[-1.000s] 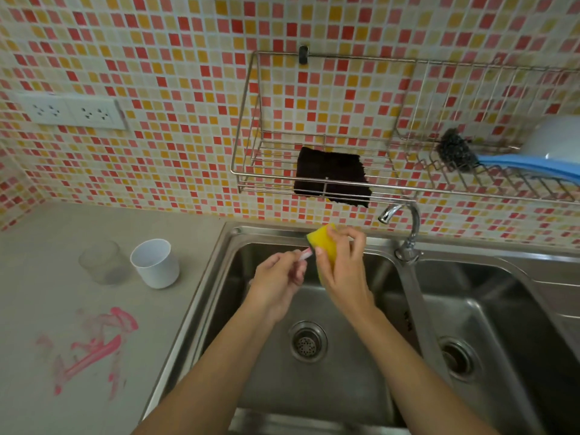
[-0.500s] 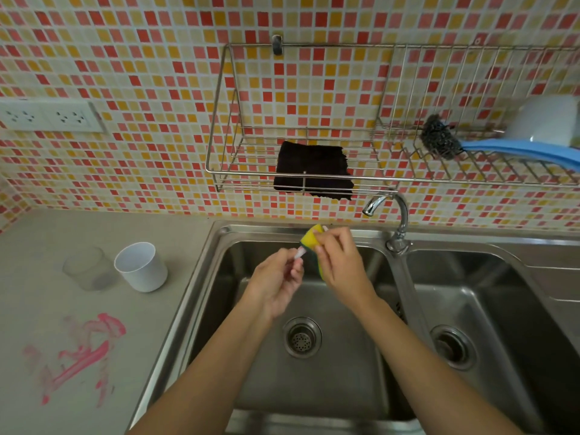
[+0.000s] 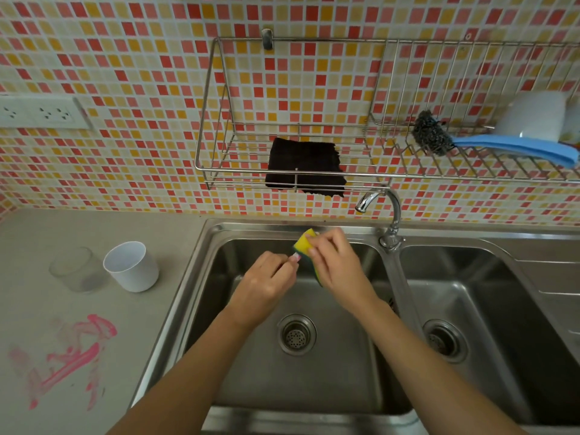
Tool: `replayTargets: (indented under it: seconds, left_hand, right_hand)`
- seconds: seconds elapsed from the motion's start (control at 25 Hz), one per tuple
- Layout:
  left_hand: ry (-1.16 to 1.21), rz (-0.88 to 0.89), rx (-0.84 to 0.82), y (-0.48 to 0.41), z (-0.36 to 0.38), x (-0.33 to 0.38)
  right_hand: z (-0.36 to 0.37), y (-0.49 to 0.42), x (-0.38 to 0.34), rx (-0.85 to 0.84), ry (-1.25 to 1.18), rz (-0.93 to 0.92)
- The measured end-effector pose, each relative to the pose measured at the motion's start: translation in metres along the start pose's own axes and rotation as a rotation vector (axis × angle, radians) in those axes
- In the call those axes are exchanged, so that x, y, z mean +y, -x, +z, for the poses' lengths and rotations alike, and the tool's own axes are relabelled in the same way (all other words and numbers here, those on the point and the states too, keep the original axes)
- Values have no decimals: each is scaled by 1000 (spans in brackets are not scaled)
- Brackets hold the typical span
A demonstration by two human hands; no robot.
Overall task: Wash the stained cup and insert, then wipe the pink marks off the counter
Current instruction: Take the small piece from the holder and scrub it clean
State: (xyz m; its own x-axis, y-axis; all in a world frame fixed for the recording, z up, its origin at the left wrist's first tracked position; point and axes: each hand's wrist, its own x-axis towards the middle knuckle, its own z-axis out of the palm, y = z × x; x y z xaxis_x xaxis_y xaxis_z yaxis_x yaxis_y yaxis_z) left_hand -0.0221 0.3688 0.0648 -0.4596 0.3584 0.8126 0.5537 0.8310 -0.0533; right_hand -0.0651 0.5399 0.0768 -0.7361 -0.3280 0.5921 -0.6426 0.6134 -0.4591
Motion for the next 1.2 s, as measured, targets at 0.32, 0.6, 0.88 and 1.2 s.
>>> replayTargets:
  seconds: [0.32,0.6,0.88,1.2]
  left_hand:
    - [245,-408,10,-14,2,15]
    - [417,-702,-38,-28,10,26]
    - [338,-708,-243,-19,38,23]
    - [330,-680,-259,-31,63,19]
  right_hand:
    - [-1,2,1,92,58,115]
    - [7,28,41,20,56,339]
    - [1,62,130,-110,-13,870]
    - [6,45,184,-281,193,788]
